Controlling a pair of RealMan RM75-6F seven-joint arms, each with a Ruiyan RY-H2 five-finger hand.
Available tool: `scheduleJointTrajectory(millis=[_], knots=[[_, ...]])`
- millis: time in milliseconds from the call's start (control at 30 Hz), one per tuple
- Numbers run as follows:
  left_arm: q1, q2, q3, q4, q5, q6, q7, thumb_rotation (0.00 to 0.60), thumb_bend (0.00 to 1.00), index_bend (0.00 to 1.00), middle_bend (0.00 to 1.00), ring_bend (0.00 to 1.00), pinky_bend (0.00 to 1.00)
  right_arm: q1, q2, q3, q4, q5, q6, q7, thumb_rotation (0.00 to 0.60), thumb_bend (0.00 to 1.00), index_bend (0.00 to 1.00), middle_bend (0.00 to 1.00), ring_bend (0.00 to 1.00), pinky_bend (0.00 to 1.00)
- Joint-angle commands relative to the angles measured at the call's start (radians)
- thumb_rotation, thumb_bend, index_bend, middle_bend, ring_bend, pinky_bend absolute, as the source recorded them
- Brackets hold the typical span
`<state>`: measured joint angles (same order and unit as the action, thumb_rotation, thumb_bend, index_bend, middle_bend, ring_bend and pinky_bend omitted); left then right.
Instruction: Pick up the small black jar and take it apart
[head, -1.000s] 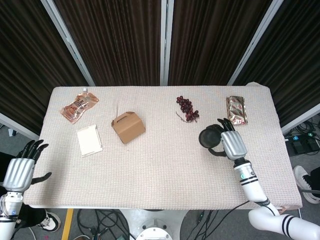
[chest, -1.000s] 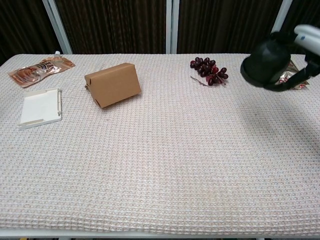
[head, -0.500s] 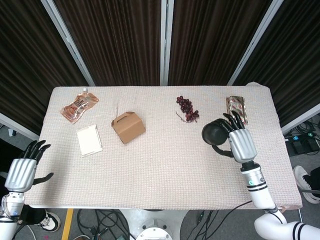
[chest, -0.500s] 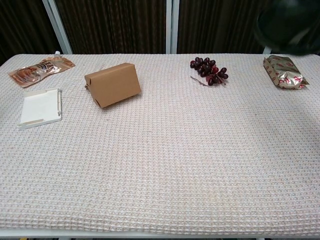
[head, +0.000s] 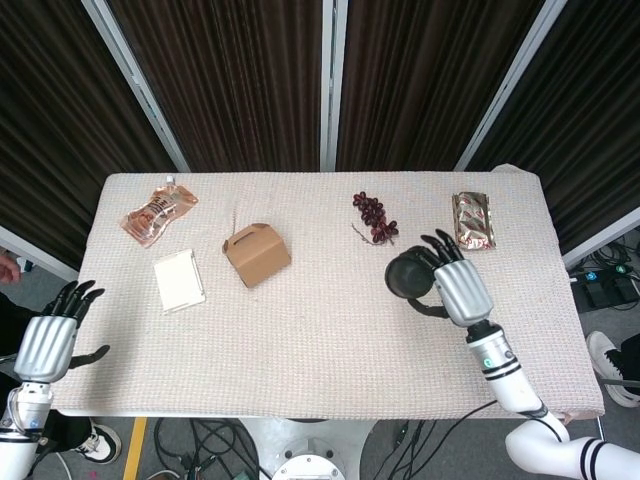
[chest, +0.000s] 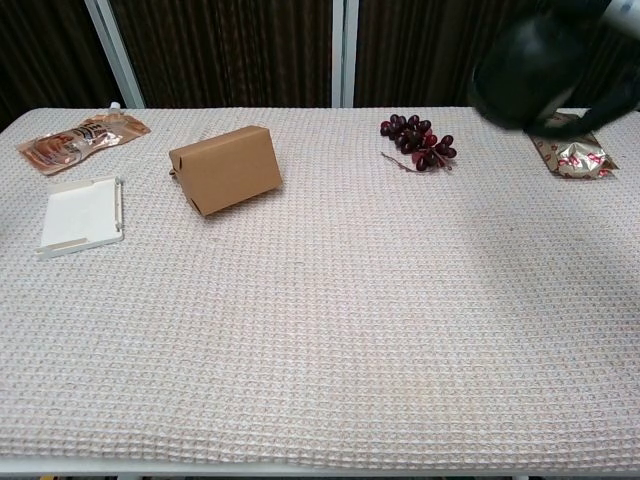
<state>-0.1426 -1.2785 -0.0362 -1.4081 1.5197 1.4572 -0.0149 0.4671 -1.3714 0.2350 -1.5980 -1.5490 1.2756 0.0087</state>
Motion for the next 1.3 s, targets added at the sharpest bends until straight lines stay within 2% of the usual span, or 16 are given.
scheduleJointTrajectory(millis=[33,133,267,367,533,733,867,967,1033,1133,1233,1300], knots=[[0.0,-0.002,0.001,0.003,0.0,-0.002,-0.002,0.6,0.02,0.17,0.11,0.08,0.31,-0.059,0.076,0.022,-0.142,-0.131,0.299,-0.035,0.6,0.17,0.37,0.43,0.11,0.04],[0.0,0.0,0.003,0.003,0.002,-0.001,-0.004,0.6,0.02,0.17,0.11,0.08,0.31,-0.029,-0.002,-0.025,0.013,0.015,0.121,-0.067,0.6,0.17,0.37,0.43,0.11,0.04],[0.002,0.004,0.002,-0.002,0.001,0.002,-0.011,0.6,0.02,0.17,0.11,0.08,0.31,0.04,-0.14,-0.086,0.275,0.219,-0.209,-0.09,0.6,0.18,0.37,0.43,0.11,0.02],[0.004,0.006,0.005,-0.004,0.001,0.003,-0.009,0.6,0.02,0.17,0.11,0.08,0.31,0.061,-0.199,-0.106,0.37,0.26,-0.295,-0.102,0.6,0.19,0.37,0.43,0.11,0.01],[0.002,0.008,0.005,-0.006,-0.001,-0.002,-0.01,0.6,0.02,0.16,0.11,0.08,0.31,0.068,-0.17,-0.08,0.348,0.253,-0.265,-0.104,0.6,0.18,0.37,0.43,0.11,0.01],[0.001,0.006,0.004,-0.005,0.001,0.0,-0.01,0.6,0.02,0.17,0.11,0.08,0.31,0.09,-0.102,-0.048,0.241,0.278,-0.289,-0.116,0.6,0.18,0.37,0.43,0.11,0.01],[0.004,0.007,-0.004,-0.005,-0.013,0.003,-0.009,0.6,0.02,0.17,0.11,0.08,0.31,0.15,-0.164,-0.064,0.12,0.221,-0.338,-0.113,0.6,0.18,0.37,0.43,0.11,0.01],[0.005,0.013,-0.01,-0.008,-0.026,0.0,-0.012,0.6,0.02,0.17,0.11,0.08,0.31,0.212,-0.241,-0.068,0.083,0.185,-0.376,-0.156,0.6,0.18,0.37,0.43,0.11,0.01],[0.004,0.015,-0.012,-0.01,-0.027,0.0,-0.01,0.6,0.02,0.17,0.11,0.08,0.31,0.228,-0.257,-0.061,0.078,0.181,-0.373,-0.186,0.6,0.17,0.37,0.43,0.11,0.01],[0.002,0.015,-0.01,-0.007,-0.025,-0.005,-0.017,0.6,0.02,0.16,0.11,0.08,0.31,0.191,-0.198,-0.043,0.091,0.206,-0.301,-0.216,0.6,0.17,0.37,0.43,0.11,0.01],[-0.002,0.01,-0.005,0.004,-0.021,-0.015,-0.03,0.6,0.02,0.17,0.11,0.08,0.31,0.11,-0.063,-0.026,0.107,0.266,-0.224,-0.193,0.6,0.17,0.37,0.43,0.11,0.0],[-0.003,0.009,-0.003,0.01,-0.02,-0.02,-0.035,0.6,0.02,0.17,0.11,0.08,0.31,0.078,0.002,-0.014,0.1,0.313,-0.218,-0.167,0.6,0.17,0.37,0.43,0.11,0.0]])
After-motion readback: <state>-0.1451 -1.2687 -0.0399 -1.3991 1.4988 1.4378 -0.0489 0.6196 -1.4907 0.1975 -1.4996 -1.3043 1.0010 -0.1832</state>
